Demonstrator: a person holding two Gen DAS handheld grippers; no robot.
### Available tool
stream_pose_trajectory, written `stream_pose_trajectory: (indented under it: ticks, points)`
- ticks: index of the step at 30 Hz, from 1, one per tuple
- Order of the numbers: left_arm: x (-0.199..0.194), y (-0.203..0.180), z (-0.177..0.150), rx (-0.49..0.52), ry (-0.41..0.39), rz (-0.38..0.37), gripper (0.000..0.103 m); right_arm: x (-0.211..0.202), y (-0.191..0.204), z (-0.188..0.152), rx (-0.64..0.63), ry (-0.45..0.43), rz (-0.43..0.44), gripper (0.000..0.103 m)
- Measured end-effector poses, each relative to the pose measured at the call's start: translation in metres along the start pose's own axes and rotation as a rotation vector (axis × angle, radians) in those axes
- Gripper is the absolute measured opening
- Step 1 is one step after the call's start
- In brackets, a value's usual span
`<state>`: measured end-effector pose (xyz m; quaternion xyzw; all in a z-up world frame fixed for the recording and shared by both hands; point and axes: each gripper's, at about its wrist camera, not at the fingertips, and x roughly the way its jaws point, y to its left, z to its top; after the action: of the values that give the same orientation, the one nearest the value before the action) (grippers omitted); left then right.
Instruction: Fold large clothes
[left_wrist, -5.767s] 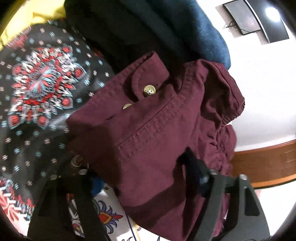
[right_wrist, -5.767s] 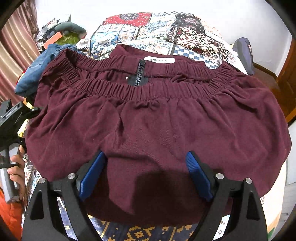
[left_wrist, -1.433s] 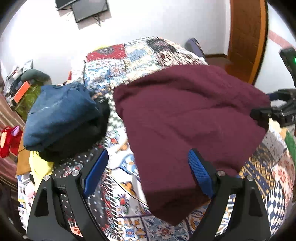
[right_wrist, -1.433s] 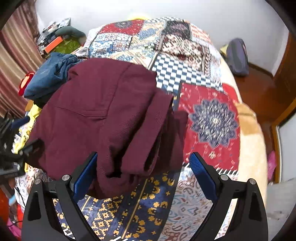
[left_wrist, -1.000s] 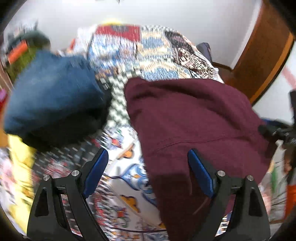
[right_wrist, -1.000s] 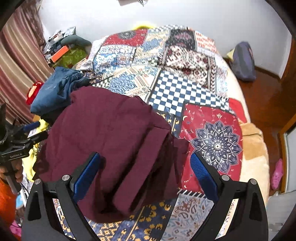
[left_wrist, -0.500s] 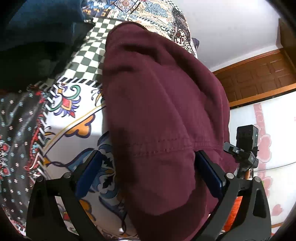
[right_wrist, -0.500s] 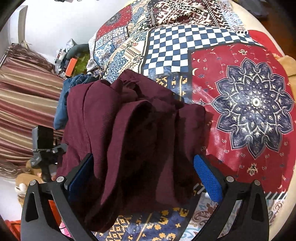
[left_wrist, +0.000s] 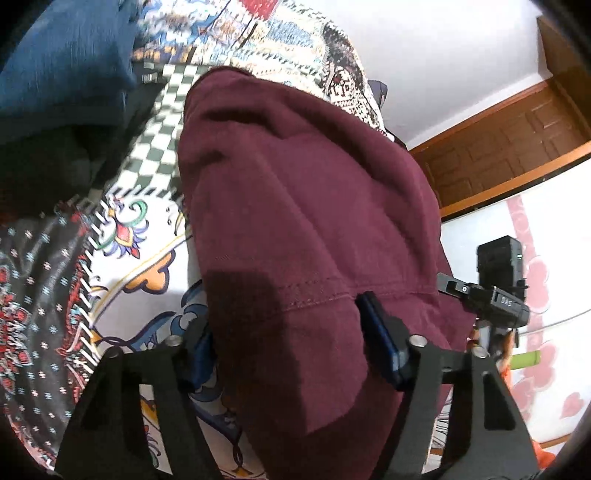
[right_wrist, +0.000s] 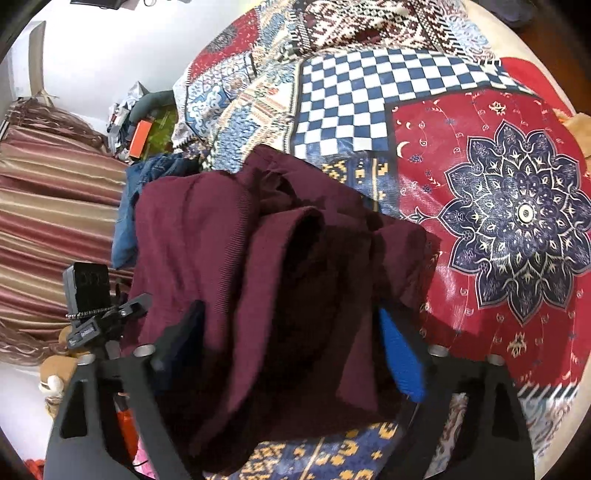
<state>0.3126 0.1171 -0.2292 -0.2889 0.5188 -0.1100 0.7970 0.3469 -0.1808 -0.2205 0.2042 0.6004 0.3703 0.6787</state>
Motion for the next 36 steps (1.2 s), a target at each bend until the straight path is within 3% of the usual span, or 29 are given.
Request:
stream_pose_trajectory:
  ticks: [5,7,15,21,29,36]
  points:
    - [-0.031,-0.024,0.002,0.083,-0.059,0.023,0.052,-0.011,0.024,-0.003,-0.039,-0.035,-0.031,0.037]
    - [-0.047,-0.032,0.005,0.104,-0.087,0.014,0.049,-0.016,0.037,-0.002,-0.055,-0.047,-0.024,0.034]
    - [-0.138,-0.052,0.027,0.176,-0.243,-0.011,0.047,-0.044,0.112,0.012,-0.175,-0.170,-0.005,0.032]
    - [-0.217,-0.047,0.051,0.227,-0.370,0.019,0.047,-0.044,0.184,0.032,-0.284,-0.242,0.037,0.032]
    - [-0.291,0.020,0.108,0.218,-0.443,0.117,0.047,0.019,0.259,0.077,-0.364,-0.240,0.098,0.032]
    - [-0.285,0.112,0.153,0.123,-0.404,0.199,0.047,0.113,0.285,0.117,-0.370,-0.157,0.112,0.032]
